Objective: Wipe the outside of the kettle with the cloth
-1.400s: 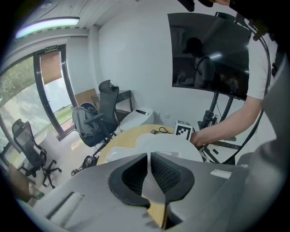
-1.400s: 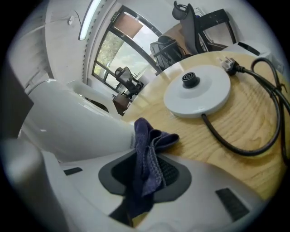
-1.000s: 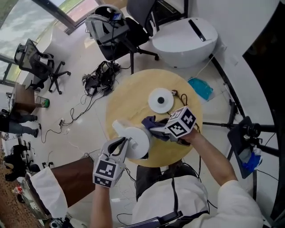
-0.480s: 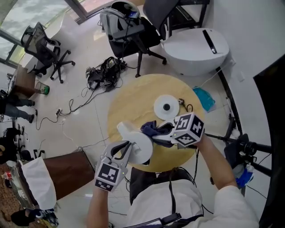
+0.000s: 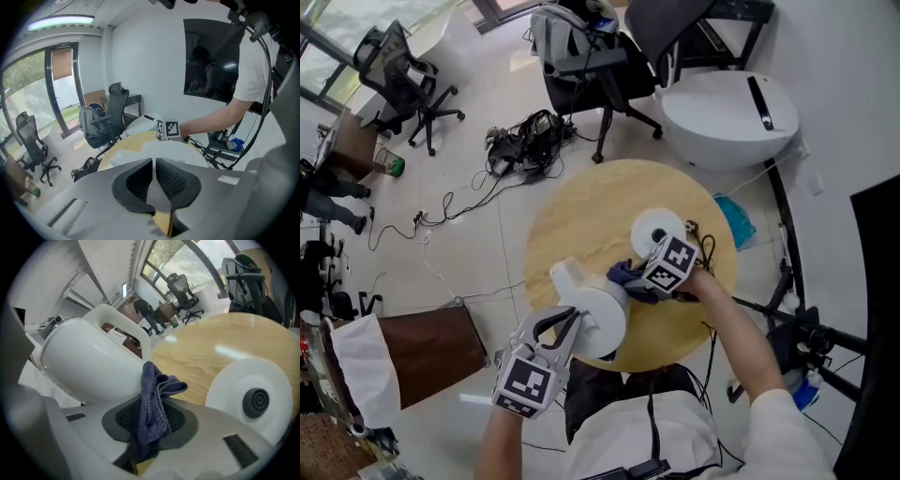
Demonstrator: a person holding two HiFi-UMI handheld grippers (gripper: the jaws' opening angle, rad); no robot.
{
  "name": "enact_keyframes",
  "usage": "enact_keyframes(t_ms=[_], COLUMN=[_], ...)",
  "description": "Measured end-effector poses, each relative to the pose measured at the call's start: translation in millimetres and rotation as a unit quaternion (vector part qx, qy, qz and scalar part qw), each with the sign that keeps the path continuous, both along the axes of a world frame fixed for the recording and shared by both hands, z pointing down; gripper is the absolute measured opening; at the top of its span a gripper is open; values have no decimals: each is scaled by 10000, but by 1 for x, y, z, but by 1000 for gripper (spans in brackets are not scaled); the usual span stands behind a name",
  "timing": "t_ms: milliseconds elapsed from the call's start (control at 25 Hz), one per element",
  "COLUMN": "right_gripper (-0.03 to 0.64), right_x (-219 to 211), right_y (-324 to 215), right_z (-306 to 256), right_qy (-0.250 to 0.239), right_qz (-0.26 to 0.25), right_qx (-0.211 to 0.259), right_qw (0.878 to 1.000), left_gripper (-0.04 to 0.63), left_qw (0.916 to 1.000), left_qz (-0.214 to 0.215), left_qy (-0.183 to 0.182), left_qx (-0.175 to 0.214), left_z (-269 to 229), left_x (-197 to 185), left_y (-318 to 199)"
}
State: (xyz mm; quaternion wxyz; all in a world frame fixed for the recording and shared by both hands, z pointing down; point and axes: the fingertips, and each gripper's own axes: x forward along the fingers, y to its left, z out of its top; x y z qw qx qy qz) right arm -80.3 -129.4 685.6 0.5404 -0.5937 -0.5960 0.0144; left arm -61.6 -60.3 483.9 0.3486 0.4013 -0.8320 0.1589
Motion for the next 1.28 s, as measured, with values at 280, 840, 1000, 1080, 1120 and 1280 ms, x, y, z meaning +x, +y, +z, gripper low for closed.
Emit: enact_keyframes(t_ms=[280, 840, 1000, 1080, 1120, 1280], right_gripper=[95, 95, 95, 97, 97, 95], right_x=[-2, -18, -15, -17, -19, -32], right_y=[1, 35, 32, 31, 29, 20], right_z=[26, -153, -185, -196, -201, -217], right_qy=[-61, -1896, -2230, -2380, -2461, -2854], right_qz=[-737, -2443, -2468, -2294, -2134, -1067], right_qx=[530, -938, -1025, -1014, -976, -680], right_qw=[9959, 9463, 9375, 9383, 9404, 9500], left_gripper=[26, 26, 26, 26, 26, 2], left_qw=[9999, 9999, 9999, 9998, 9996, 9924], left_qz=[-67, -78, -72, -99, -173, -958], left_qy=[14, 95, 86, 78, 93, 114], left_qx=[76, 89, 94, 121, 198, 758], left_z=[-1, 5, 7, 8, 8, 4], left_x=[0, -1, -2, -3, -4, -11], left_y=[-1, -1, 1, 2, 3, 9])
